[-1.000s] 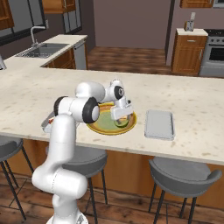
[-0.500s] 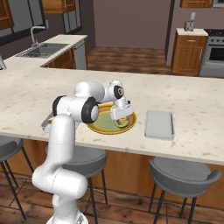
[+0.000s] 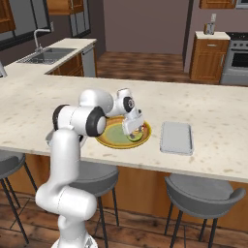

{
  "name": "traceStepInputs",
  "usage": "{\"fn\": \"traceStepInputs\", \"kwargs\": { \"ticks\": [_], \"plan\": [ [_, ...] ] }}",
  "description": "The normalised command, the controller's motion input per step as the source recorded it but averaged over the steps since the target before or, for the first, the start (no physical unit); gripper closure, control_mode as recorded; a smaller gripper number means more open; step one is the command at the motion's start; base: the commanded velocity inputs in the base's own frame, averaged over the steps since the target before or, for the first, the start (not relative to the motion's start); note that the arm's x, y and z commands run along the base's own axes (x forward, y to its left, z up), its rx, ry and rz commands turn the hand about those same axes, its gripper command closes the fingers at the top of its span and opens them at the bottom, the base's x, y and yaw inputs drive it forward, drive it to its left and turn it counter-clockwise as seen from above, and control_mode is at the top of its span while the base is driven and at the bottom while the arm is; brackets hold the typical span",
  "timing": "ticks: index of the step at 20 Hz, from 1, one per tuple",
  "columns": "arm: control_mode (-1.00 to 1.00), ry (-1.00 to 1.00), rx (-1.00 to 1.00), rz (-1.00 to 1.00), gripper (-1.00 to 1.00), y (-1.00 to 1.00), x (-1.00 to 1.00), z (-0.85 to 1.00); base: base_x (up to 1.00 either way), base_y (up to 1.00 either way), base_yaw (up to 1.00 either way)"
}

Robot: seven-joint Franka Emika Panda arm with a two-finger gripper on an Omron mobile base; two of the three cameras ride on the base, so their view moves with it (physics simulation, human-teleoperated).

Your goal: Place one cooked food and one vegetable from the large plate to each tupperware container.

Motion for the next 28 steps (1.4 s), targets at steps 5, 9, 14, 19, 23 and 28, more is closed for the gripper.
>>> {"fn": "traceStepInputs", "kwargs": {
  "ticks": [5,9,14,19,23,28],
  "plan": [
    [-1.00,0.00,0.00,0.22,-1.00,0.00,0.02,-0.05,0.00,0.00,0.00],
    [-1.00,0.04,0.03,0.12,-1.00,0.00,0.32,0.00,0.00,0.00,0.00],
    [-1.00,0.09,0.00,0.07,-1.00,0.00,0.15,-0.01,0.00,0.00,0.00],
    [-1.00,0.05,0.00,0.01,-1.00,0.00,-0.04,-0.05,0.00,0.00,0.00],
    [-1.00,0.02,0.00,0.00,1.00,0.00,-0.13,-0.09,0.00,0.00,0.00],
    [-1.00,0.00,0.00,0.00,1.00,0.00,-0.12,-0.07,0.00,0.00,0.00]
  ]
}}
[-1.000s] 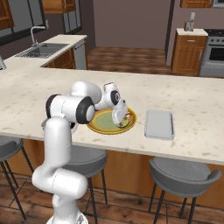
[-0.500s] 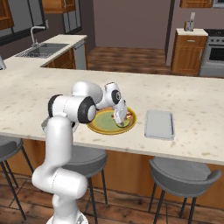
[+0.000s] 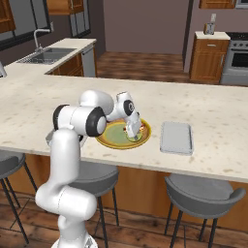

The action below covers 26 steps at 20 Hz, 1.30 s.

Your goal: Place one cooked food and one vegetable from the large plate to each tupperware container.

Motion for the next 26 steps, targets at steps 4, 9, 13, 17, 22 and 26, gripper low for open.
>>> {"fn": "traceStepInputs", "kwargs": {
  "ticks": [4,9,13,17,22,26],
  "plan": [
    [-1.00,-0.01,0.00,0.00,1.00,0.00,-0.03,0.00,0.00,0.00,0.00],
    [-1.00,-0.04,0.04,-0.07,1.00,-0.23,-0.08,0.04,0.00,0.00,0.00],
    [-1.00,-0.20,0.09,-0.21,1.00,-0.32,-0.31,0.67,0.00,0.00,0.00],
    [-1.00,-0.20,0.01,-0.35,1.00,-0.47,-0.03,0.81,0.00,0.00,0.00],
    [-1.00,-0.11,-0.01,-0.54,1.00,-0.90,0.00,0.05,0.00,0.00,0.00],
    [-1.00,-0.01,0.00,-0.52,1.00,-0.94,0.18,0.04,0.00,0.00,0.00]
  ]
}}
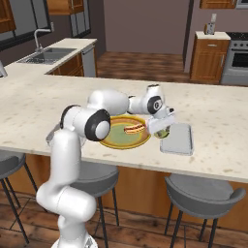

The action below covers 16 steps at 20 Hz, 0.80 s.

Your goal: Place one cooked food and one vegetable from the large plate to each tupperware container.

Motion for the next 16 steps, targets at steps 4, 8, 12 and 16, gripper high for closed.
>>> {"fn": "traceStepInputs", "kwargs": {
  "ticks": [4,8,12,16],
  "plan": [
    [-1.00,-0.05,0.13,-0.38,1.00,-0.72,0.36,0.56,0.00,0.00,0.00],
    [-1.00,-0.16,0.21,-0.29,1.00,-0.45,0.08,0.05,0.00,0.00,0.00],
    [-1.00,-0.35,-0.04,-0.10,1.00,0.00,-0.26,-0.49,0.00,0.00,0.00],
    [-1.00,-0.76,-0.71,0.04,1.00,0.31,-0.96,-0.80,0.00,0.00,0.00]
  ]
}}
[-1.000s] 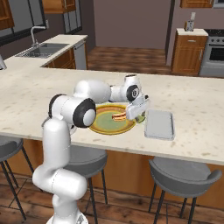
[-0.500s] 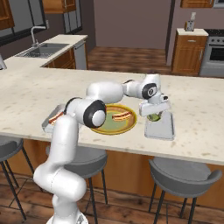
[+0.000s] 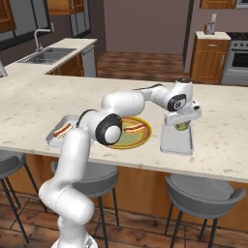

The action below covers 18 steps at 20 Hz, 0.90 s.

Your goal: Place one cooked food and one vegetable from the large plate to each tupperware container.

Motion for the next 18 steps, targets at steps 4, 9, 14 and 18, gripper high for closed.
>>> {"fn": "traceStepInputs", "kwargs": {
  "ticks": [4,9,14,18],
  "plan": [
    [-1.00,-0.24,-0.36,0.02,1.00,0.21,-0.11,-0.25,0.00,0.00,0.00],
    [-1.00,0.15,0.12,-0.03,1.00,-0.29,0.57,0.03,0.00,0.00,0.00],
    [-1.00,0.24,0.30,-0.04,1.00,-0.59,0.35,0.13,0.00,0.00,0.00],
    [-1.00,0.06,0.09,0.00,1.00,-0.01,0.00,-0.03,0.00,0.00,0.00]
  ]
}}
